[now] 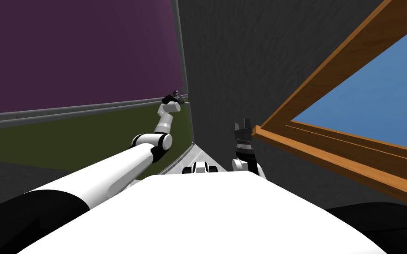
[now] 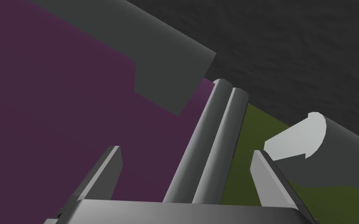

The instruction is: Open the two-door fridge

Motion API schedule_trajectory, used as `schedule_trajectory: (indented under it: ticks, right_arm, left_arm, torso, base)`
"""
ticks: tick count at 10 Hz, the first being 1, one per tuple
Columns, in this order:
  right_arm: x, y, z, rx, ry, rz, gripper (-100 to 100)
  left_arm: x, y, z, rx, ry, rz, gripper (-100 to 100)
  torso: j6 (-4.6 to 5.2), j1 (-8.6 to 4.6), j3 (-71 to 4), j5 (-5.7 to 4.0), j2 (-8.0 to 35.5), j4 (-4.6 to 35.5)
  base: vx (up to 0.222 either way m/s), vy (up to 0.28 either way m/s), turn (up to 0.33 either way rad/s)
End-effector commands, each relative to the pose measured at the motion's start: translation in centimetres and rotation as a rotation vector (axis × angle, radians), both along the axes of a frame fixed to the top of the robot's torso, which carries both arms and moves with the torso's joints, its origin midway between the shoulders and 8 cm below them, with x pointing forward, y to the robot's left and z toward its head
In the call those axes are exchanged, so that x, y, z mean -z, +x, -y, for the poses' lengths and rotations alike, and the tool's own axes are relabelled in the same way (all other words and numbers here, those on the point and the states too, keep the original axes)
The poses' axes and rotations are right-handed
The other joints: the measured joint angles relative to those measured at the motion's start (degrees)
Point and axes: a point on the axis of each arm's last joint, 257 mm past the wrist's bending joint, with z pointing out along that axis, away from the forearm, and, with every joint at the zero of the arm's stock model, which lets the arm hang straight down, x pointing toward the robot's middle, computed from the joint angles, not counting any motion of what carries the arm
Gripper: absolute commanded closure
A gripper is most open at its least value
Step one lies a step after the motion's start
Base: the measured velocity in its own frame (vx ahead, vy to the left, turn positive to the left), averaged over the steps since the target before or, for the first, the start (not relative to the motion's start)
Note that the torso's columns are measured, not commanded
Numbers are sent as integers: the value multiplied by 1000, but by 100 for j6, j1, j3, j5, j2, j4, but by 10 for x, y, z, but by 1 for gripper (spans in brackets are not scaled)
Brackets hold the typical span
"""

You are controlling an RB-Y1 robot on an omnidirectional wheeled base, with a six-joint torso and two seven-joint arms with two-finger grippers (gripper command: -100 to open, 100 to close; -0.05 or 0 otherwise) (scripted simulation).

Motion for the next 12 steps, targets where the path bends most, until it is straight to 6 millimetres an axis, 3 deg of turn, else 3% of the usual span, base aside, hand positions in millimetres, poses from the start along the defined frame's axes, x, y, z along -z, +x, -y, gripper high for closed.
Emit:
schedule_trajectory:
  ticks: [1, 6, 12]
  right_arm:
    - [0, 0, 0, 0, 0, 0, 0]
    - [0, 0, 0, 0, 0, 0, 0]
    - [0, 0, 0, 0, 0, 0, 0]
  left_arm:
    - [-5, 9, 11, 21, -21, -43, -100]
    - [-24, 22, 29, 58, -59, -117, -100]
    - [-36, 25, 32, 70, -77, -146, -100]
  torso:
    - [1, 2, 0, 1, 0, -1]
    - [0, -2, -1, 0, -2, -1]
    - [1, -3, -1, -1, -1, -1]
  base:
    - [9, -34, 29]
    - [8, -42, 37]
    - [6, -26, 18]
